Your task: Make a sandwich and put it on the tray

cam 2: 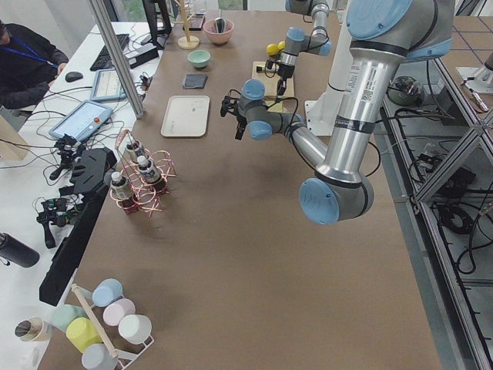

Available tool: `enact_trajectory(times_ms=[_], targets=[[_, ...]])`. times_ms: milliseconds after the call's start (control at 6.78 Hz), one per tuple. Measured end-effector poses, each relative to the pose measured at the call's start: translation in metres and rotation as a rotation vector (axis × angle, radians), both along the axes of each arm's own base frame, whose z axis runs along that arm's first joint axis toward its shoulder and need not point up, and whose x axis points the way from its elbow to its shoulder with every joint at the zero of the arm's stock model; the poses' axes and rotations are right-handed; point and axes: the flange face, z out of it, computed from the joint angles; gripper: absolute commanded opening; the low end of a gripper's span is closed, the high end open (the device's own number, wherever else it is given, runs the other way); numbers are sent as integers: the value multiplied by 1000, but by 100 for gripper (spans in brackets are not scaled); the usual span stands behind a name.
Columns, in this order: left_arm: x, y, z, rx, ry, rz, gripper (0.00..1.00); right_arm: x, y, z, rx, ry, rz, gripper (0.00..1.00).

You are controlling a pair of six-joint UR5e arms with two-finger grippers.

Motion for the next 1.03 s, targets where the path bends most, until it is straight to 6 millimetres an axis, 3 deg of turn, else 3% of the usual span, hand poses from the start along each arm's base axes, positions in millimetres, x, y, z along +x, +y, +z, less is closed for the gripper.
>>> enact_trajectory(times_ms=[442, 737, 1032], targets=[[1, 1, 1, -4, -1, 1, 97, 10, -17, -2, 30, 5, 3, 100], [3, 3, -1, -18, 6, -2, 97, 48, -74, 10, -26, 50, 14, 100], [7, 5, -8, -48, 22, -12, 97, 110, -156, 38, -49, 203, -17, 100]])
